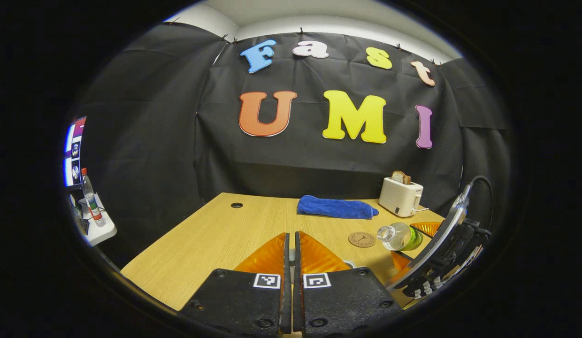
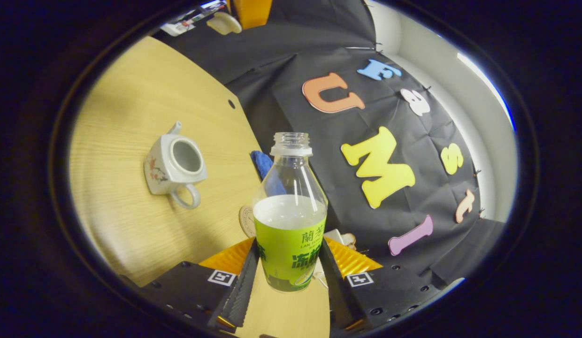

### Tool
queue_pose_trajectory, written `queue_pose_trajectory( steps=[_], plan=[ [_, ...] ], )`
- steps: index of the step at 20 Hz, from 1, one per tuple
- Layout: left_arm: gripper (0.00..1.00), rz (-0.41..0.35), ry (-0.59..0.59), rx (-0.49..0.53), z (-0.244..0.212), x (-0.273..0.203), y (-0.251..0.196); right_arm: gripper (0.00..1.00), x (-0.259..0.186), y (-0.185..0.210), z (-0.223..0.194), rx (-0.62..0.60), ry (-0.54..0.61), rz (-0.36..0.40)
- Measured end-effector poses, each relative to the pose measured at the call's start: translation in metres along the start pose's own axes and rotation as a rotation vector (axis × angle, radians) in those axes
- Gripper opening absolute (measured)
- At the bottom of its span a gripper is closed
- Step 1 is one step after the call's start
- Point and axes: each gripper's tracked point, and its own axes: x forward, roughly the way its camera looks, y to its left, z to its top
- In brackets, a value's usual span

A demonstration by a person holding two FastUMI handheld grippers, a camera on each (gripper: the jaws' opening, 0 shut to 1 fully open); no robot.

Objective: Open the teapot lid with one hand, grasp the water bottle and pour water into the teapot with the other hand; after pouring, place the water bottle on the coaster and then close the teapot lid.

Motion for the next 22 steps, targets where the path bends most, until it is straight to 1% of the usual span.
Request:
queue_pose_trajectory(
  steps=[2,6,9,10,11,12,14,15,16,17,18,19,21,22],
  plan=[
    [0.04,0.011,0.006,-0.008,-0.002,0.001,0.006,0.71,0.002,0.003,0.001,-0.057,0.008,-0.002],
    [0.04,0.022,0.015,-0.013,-0.004,0.001,0.013,0.71,0.004,-0.005,0.008,-0.174,-0.009,-0.056],
    [0.04,0.013,0.024,-0.01,-0.006,0.002,0.011,0.7,0.0,-0.008,0.014,-0.261,-0.021,-0.072],
    [0.04,0.013,0.027,-0.01,-0.007,0.003,0.011,0.72,0.001,-0.009,0.016,-0.302,-0.026,-0.085],
    [0.04,0.013,0.03,-0.01,-0.008,0.002,0.011,0.7,-0.001,-0.01,0.019,-0.342,-0.03,-0.097],
    [0.04,0.012,0.035,-0.009,-0.009,0.003,0.012,0.7,0.001,-0.009,0.02,-0.374,-0.037,-0.103],
    [0.04,0.014,0.034,-0.009,-0.009,0.002,0.016,0.7,0.001,-0.007,0.017,-0.427,-0.042,-0.116],
    [0.04,0.017,0.034,-0.008,-0.009,0.002,0.016,0.72,0.003,-0.006,0.017,-0.456,-0.04,-0.122],
    [0.04,0.018,0.036,-0.007,-0.01,0.002,0.017,0.7,0.005,-0.005,0.018,-0.484,-0.04,-0.128],
    [0.04,0.016,0.037,-0.007,-0.01,0.001,0.017,0.72,0.004,-0.005,0.02,-0.507,-0.042,-0.136],
    [0.04,0.013,0.037,-0.007,-0.009,0.002,0.016,0.69,0.005,-0.004,0.019,-0.532,-0.044,-0.141],
    [0.04,0.015,0.04,-0.008,-0.011,0.003,0.016,0.72,0.004,-0.004,0.02,-0.559,-0.045,-0.141],
    [0.04,0.017,0.045,-0.006,-0.013,0.003,0.016,0.72,0.0,-0.003,0.022,-0.601,-0.051,-0.159],
    [0.04,0.014,0.046,-0.002,-0.013,0.003,0.014,0.7,0.0,-0.001,0.023,-0.624,-0.051,-0.167]
  ],
)
